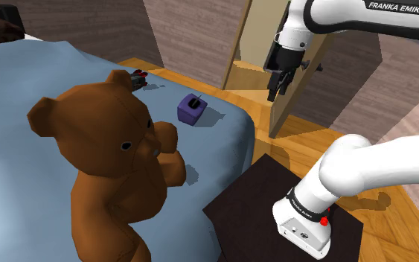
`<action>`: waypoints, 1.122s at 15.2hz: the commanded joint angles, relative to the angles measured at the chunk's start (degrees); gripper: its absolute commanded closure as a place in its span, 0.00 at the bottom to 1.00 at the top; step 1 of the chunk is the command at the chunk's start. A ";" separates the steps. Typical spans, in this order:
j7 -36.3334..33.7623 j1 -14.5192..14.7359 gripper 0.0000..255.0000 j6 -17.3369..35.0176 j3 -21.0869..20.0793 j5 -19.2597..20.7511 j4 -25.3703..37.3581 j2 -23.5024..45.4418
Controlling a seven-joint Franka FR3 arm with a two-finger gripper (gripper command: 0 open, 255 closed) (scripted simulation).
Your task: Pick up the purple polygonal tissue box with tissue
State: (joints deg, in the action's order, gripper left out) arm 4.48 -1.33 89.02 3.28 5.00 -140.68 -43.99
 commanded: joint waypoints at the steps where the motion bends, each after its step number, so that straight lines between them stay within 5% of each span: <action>1: 0.00 0.00 0.00 0.00 0.00 0.00 0.00 0.00; 17: -28.61 -3.30 0.00 32.50 -5.18 -11.83 3.61 27.53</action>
State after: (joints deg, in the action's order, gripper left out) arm -22.59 -4.34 119.38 -1.84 -6.31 -137.41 -18.17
